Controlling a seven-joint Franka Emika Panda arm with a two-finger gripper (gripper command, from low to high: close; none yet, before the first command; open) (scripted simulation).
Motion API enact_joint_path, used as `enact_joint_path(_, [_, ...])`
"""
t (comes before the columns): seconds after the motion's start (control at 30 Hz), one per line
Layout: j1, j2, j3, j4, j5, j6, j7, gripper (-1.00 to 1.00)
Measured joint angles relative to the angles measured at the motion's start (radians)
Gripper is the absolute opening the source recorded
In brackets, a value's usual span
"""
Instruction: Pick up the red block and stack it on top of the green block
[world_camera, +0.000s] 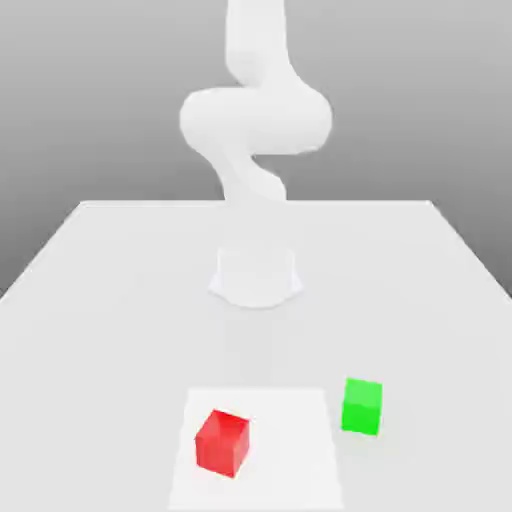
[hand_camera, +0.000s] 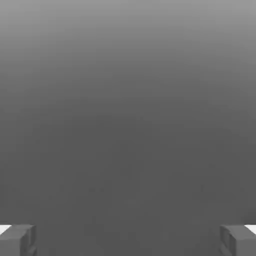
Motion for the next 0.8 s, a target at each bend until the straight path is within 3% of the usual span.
enact_joint_path(0.47, [0.188, 0.409, -0.223, -0.151, 0.048, 0.197, -0.61, 0.0])
enact_joint_path(0.8, [0.227, 0.702, -0.285, -0.257, 0.108, 0.335, -1.06, 0.0])
